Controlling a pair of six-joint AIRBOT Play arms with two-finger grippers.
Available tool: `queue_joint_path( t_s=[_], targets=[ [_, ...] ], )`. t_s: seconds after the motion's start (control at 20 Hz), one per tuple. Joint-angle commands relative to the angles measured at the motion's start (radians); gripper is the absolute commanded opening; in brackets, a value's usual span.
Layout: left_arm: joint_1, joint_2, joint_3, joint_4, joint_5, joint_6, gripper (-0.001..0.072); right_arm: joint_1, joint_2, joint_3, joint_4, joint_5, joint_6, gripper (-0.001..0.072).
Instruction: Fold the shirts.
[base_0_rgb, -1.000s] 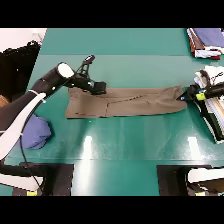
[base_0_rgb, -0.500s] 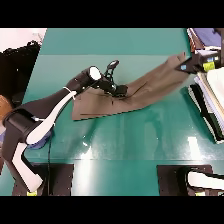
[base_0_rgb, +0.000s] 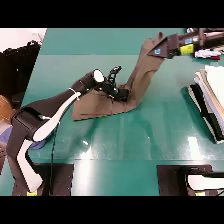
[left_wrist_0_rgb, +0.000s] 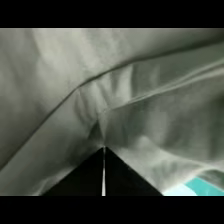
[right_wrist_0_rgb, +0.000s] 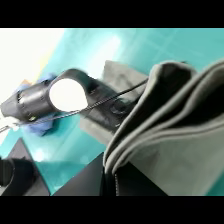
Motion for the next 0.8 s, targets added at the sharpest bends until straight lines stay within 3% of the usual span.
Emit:
queue_joint_path(
  t_s=[0.0, 0.2, 0.45, 0.5, 0.6, 0.65, 0.75],
  targets=[
    [0.07, 0.051, 0.022, 0.037, -0.052, 0.0, 0.0025, 0.089, -0.036, 0.044, 0.011, -0.008, -0.015, 0.0017],
    [0.273, 0.215, 0.036, 0.18, -0.129, 0.005, 0.0026, 0.239, -0.094, 0.044, 0.013, -0.071, -0.058, 0.0017],
    [0.509, 0.394, 0.036, 0.194, -0.205, 0.063, 0.0026, 0.507, -0.249, 0.045, 0.012, -0.34, -0.134, 0.0022],
    [0.539, 0.415, 0.036, 0.194, -0.211, 0.063, 0.0026, 0.546, -0.282, 0.046, 0.012, -0.37, -0.163, 0.008],
    [0.584, 0.44, 0.036, 0.193, -0.223, 0.063, 0.0026, 0.604, -0.347, 0.081, 0.002, -0.367, -0.247, 0.049],
    [0.595, 0.446, 0.036, 0.193, -0.234, 0.063, 0.0026, 0.617, -0.372, 0.109, 0.0, -0.354, -0.259, 0.0586],
    [0.6, 0.449, 0.036, 0.193, -0.261, 0.068, 0.0026, 0.603, -0.398, 0.162, -0.035, -0.294, -0.251, 0.0568]
  ],
)
